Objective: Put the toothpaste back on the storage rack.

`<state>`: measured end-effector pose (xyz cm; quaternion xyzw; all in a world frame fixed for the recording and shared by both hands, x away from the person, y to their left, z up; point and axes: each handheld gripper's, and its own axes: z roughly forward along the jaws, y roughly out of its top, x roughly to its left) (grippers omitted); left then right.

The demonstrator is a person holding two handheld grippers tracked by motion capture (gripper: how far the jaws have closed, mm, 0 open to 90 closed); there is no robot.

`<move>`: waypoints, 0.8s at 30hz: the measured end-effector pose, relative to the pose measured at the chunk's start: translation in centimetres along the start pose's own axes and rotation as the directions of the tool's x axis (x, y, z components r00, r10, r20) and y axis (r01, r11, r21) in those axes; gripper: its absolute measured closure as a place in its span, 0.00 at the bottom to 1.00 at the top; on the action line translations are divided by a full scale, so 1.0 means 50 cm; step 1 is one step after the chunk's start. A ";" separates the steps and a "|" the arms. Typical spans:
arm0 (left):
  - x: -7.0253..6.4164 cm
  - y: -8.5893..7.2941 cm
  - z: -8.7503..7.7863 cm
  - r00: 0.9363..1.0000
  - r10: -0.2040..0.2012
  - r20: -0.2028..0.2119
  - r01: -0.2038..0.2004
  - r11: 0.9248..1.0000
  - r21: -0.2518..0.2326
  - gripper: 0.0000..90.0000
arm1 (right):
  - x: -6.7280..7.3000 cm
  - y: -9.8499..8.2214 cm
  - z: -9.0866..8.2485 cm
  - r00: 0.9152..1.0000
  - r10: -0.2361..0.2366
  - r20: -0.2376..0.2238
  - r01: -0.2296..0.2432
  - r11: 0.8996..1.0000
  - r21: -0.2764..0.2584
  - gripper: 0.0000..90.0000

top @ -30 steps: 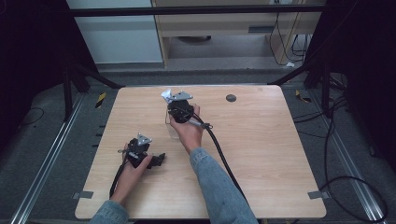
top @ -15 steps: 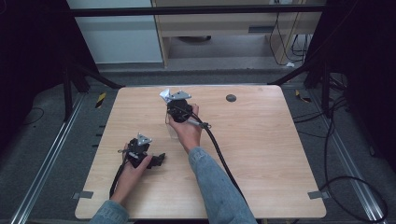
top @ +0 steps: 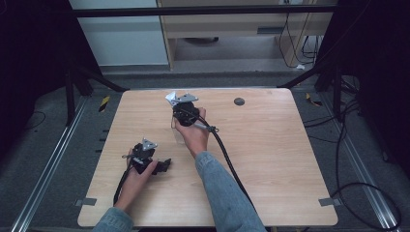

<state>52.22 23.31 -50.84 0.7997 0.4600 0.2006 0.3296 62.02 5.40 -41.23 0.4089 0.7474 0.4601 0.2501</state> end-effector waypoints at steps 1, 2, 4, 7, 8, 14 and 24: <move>0.000 0.000 0.000 1.000 0.000 0.000 0.000 1.000 0.000 0.00 | 0.000 0.000 0.000 1.000 0.001 -0.002 -0.001 1.000 0.000 0.85; 0.000 0.000 0.000 1.000 0.000 0.000 0.000 1.000 0.000 0.00 | 0.000 0.000 0.000 1.000 0.001 -0.004 -0.001 1.000 0.000 0.85; 0.000 0.000 0.000 1.000 0.000 0.000 0.000 1.000 0.000 0.00 | -0.001 0.000 -0.001 1.000 0.005 -0.010 -0.005 1.000 0.002 0.84; 0.000 0.000 0.000 1.000 0.000 0.000 0.000 1.000 0.000 0.00 | 0.000 0.000 -0.001 1.000 0.003 -0.012 -0.003 1.000 0.003 0.83; 0.000 0.000 0.000 1.000 0.000 0.000 0.000 1.000 0.000 0.00 | 0.000 0.000 -0.001 1.000 0.003 -0.012 -0.003 1.000 0.004 0.83; 0.000 0.000 0.000 1.000 0.000 0.000 0.000 1.000 0.000 0.00 | 0.000 0.000 -0.002 1.000 0.002 -0.017 -0.002 1.000 0.006 0.83; 0.000 0.000 0.000 1.000 0.000 0.000 0.000 1.000 0.000 0.00 | 0.002 -0.001 -0.003 1.000 0.000 -0.023 0.000 1.000 0.010 0.81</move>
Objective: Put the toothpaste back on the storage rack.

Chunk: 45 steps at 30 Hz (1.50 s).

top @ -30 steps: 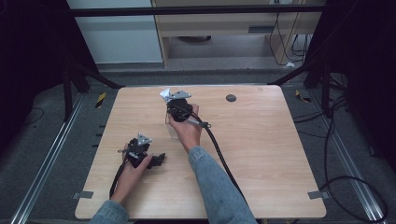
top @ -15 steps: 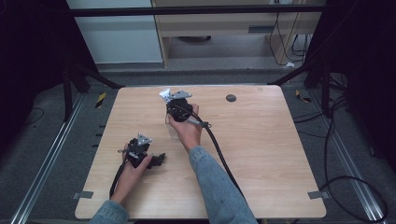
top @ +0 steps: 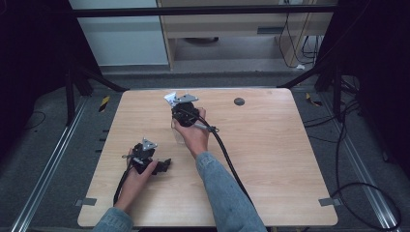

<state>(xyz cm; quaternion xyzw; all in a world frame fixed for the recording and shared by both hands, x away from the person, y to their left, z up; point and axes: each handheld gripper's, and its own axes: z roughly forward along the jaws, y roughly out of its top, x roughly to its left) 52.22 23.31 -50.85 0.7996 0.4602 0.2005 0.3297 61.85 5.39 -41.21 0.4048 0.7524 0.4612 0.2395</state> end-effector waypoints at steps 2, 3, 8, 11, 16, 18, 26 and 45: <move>0.000 0.000 0.000 1.000 0.000 0.000 0.000 1.000 0.000 0.00 | 0.000 0.000 -0.001 1.000 0.000 -0.002 0.000 1.000 0.001 0.81; 0.000 0.000 0.000 1.000 0.000 0.000 0.000 1.000 0.000 0.00 | 0.000 0.000 -0.001 1.000 0.000 -0.002 0.000 1.000 0.002 0.81; 0.000 0.000 0.000 1.000 0.001 0.001 -0.001 1.000 -0.001 0.00 | 0.001 0.000 -0.006 1.000 -0.002 -0.008 0.002 1.000 0.004 0.81; 0.000 0.000 0.000 1.000 0.000 0.001 0.000 1.000 -0.001 0.00 | 0.001 0.000 -0.010 1.000 -0.002 -0.011 0.002 1.000 0.003 0.81; 0.000 0.000 0.000 1.000 0.001 0.000 -0.001 1.000 -0.001 0.00 | 0.002 -0.001 -0.017 1.000 -0.003 -0.014 0.003 1.000 0.001 0.81; 0.000 0.000 0.000 1.000 0.001 0.000 -0.001 1.000 0.000 0.00 | 0.000 -0.003 -0.022 1.000 -0.005 -0.014 0.005 1.000 0.005 0.81; 0.000 0.001 0.001 1.000 0.001 0.000 -0.001 1.000 -0.001 0.00 | -0.008 -0.002 -0.040 1.000 -0.019 -0.006 0.019 1.000 0.016 0.81; -0.001 0.001 0.001 1.000 -0.004 0.000 0.004 1.000 -0.005 0.00 | -0.029 0.010 -0.097 0.999 -0.052 -0.006 0.053 0.990 0.134 0.75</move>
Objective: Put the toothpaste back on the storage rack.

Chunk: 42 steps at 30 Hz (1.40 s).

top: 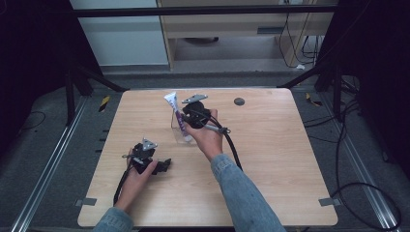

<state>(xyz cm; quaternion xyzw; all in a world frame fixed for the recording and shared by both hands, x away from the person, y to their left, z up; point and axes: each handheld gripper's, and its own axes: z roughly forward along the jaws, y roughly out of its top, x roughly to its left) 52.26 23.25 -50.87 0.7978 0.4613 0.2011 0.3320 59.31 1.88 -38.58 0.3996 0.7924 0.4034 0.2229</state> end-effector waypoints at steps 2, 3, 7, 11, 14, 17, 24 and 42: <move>0.000 0.000 0.000 1.000 -0.001 0.000 0.001 1.000 0.000 0.00 | 0.001 -0.002 -0.007 1.000 -0.010 0.002 0.010 1.000 0.008 0.73; 0.000 0.000 0.000 1.000 -0.001 0.000 0.001 1.000 0.000 0.00 | 0.000 -0.003 -0.011 1.000 -0.011 -0.002 0.011 1.000 0.010 0.72; 0.000 0.000 0.000 1.000 -0.001 0.000 0.001 1.000 0.000 0.00 | -0.006 -0.004 -0.024 1.000 -0.006 -0.005 0.006 1.000 0.025 0.66; 0.000 0.000 0.000 1.000 0.002 -0.001 -0.002 1.000 0.000 0.00 | -0.016 -0.004 -0.036 1.000 -0.003 -0.009 0.003 0.999 0.036 0.58; 0.000 0.000 0.000 1.000 0.003 0.000 -0.003 1.000 0.000 0.00 | -0.024 -0.005 -0.041 1.000 -0.001 -0.010 0.002 0.999 0.053 0.53; 0.000 0.000 0.000 1.000 0.003 -0.001 -0.003 1.000 0.000 0.00 | -0.030 -0.005 -0.046 1.000 0.004 -0.010 -0.004 0.998 0.061 0.47; 0.000 0.000 0.000 1.000 0.002 -0.001 -0.002 1.000 0.001 0.00 | -0.043 -0.009 -0.057 0.999 0.005 -0.034 -0.003 0.998 0.062 0.36; 0.000 0.000 0.000 1.000 0.000 0.000 0.000 1.000 0.000 0.00 | -0.078 -0.030 -0.097 0.999 0.017 -0.049 -0.014 0.997 0.071 0.20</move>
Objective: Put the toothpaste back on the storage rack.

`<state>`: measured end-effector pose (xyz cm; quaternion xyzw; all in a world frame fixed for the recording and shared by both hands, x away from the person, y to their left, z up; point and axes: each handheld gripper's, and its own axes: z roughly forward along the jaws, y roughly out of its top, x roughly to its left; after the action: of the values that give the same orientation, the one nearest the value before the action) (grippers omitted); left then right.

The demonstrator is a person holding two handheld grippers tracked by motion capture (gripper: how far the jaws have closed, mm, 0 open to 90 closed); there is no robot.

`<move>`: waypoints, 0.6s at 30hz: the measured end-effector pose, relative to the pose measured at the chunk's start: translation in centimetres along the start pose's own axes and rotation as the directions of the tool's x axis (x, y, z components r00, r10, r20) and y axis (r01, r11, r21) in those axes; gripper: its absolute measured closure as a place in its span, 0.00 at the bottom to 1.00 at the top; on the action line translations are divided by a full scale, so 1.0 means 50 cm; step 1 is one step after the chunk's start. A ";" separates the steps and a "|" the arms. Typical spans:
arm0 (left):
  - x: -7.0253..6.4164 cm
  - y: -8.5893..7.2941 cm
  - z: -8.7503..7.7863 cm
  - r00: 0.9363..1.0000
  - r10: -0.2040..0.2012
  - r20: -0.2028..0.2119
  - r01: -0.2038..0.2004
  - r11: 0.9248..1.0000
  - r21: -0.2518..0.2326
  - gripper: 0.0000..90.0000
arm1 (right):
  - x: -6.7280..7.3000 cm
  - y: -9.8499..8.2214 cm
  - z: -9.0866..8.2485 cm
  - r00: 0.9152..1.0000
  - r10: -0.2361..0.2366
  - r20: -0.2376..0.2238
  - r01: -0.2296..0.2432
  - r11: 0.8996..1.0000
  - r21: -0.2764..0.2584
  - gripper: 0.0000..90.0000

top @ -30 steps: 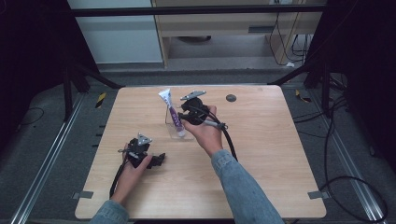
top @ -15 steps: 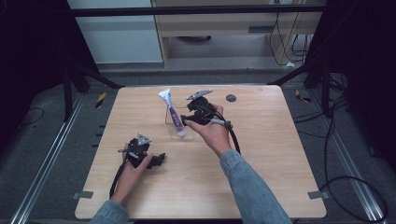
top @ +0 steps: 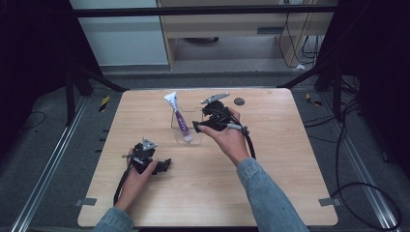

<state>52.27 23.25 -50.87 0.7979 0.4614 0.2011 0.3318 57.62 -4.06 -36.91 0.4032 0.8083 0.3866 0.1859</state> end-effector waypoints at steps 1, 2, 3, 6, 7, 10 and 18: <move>0.000 0.000 0.000 1.000 0.001 0.000 -0.001 1.000 0.000 0.00 | -0.004 -0.004 -0.003 1.000 0.003 0.004 -0.003 1.000 -0.001 0.19; 0.000 0.000 0.000 1.000 0.002 0.000 -0.002 1.000 0.001 0.00 | -0.009 -0.008 -0.006 1.000 0.002 0.006 -0.002 1.000 0.000 0.18; 0.000 0.000 0.000 1.000 0.004 0.000 -0.004 1.000 0.003 0.00 | -0.015 -0.013 -0.008 1.000 0.006 0.003 -0.006 1.000 0.000 0.18; 0.000 0.000 0.000 1.000 0.003 0.000 -0.003 1.000 0.003 0.00 | -0.031 -0.025 -0.018 1.000 0.020 0.015 -0.020 1.000 -0.009 0.16; 0.000 0.000 0.000 1.000 0.003 0.000 -0.003 1.000 0.003 0.00 | -0.036 -0.030 -0.021 1.000 0.025 0.016 -0.025 1.000 -0.012 0.15; 0.000 0.001 0.000 1.000 0.003 0.000 -0.003 1.000 0.002 0.00 | -0.049 -0.042 -0.030 0.999 0.022 0.024 -0.022 1.000 -0.011 0.14; 0.000 0.001 0.000 1.000 0.004 -0.001 -0.004 1.000 0.003 0.00 | -0.080 -0.070 -0.049 0.998 0.022 0.059 -0.021 1.000 -0.005 0.12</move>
<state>52.30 23.25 -50.85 0.7991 0.4603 0.2013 0.3302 56.77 -9.71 -38.11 0.4227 0.7973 0.3782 0.2062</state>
